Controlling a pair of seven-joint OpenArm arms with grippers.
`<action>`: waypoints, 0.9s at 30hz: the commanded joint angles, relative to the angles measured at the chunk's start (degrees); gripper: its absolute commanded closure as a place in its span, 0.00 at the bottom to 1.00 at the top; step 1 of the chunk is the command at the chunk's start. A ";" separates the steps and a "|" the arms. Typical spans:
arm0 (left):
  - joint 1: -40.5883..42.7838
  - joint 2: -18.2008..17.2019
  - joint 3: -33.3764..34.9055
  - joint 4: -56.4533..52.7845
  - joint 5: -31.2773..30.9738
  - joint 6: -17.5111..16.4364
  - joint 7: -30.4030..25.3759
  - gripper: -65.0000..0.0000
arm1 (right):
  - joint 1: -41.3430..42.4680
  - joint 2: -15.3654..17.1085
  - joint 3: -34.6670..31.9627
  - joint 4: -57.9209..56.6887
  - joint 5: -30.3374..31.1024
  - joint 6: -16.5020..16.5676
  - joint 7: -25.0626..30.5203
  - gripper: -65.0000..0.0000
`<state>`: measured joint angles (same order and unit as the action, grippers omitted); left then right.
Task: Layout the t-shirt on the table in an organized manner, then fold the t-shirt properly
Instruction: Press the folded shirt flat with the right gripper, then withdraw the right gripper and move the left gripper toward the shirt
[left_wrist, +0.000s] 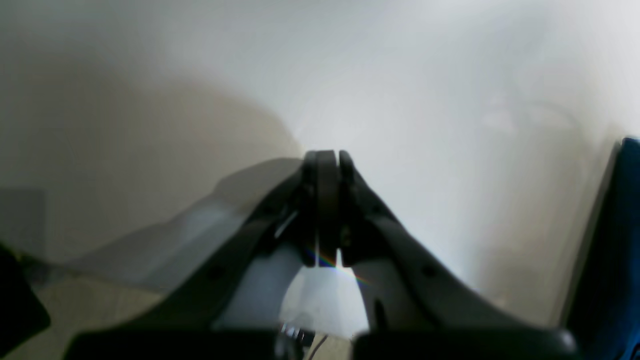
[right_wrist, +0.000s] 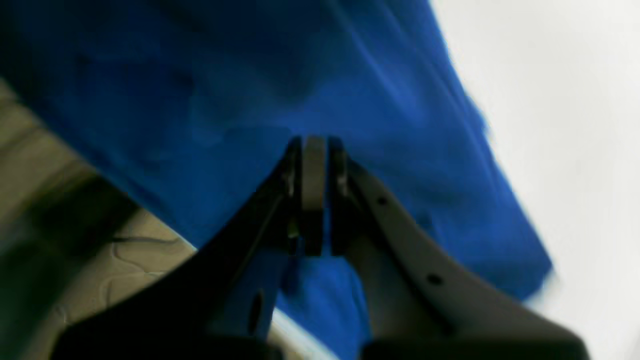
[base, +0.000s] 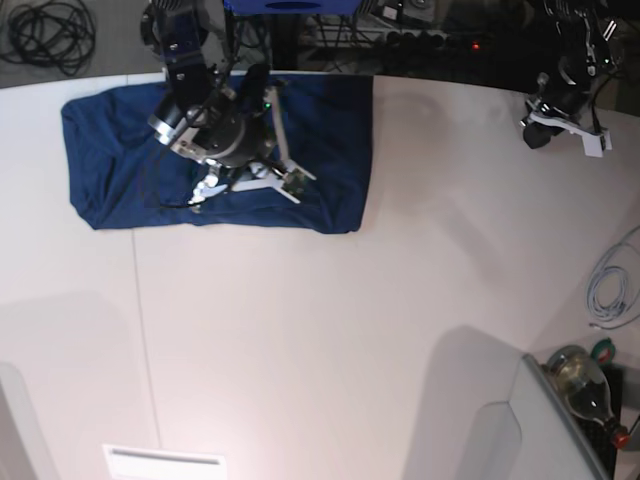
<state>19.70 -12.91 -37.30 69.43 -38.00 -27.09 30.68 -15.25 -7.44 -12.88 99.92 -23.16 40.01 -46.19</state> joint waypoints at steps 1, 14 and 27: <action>0.38 -0.94 -0.37 0.77 -0.64 -0.56 -0.74 1.00 | 0.70 0.10 -0.43 -1.06 -0.80 -0.01 -0.35 0.97; 0.30 -1.03 -0.28 0.51 -0.55 -0.56 -0.74 1.00 | 0.08 2.12 22.25 1.22 -0.80 -0.01 -0.71 0.97; -0.06 -0.59 12.20 3.76 -0.55 -0.38 -1.18 1.00 | 10.28 12.06 48.53 -3.00 23.90 -0.01 -10.73 0.27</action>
<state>19.86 -12.82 -24.86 72.16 -37.78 -27.00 30.46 -5.72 4.29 35.55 95.83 0.40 40.03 -58.08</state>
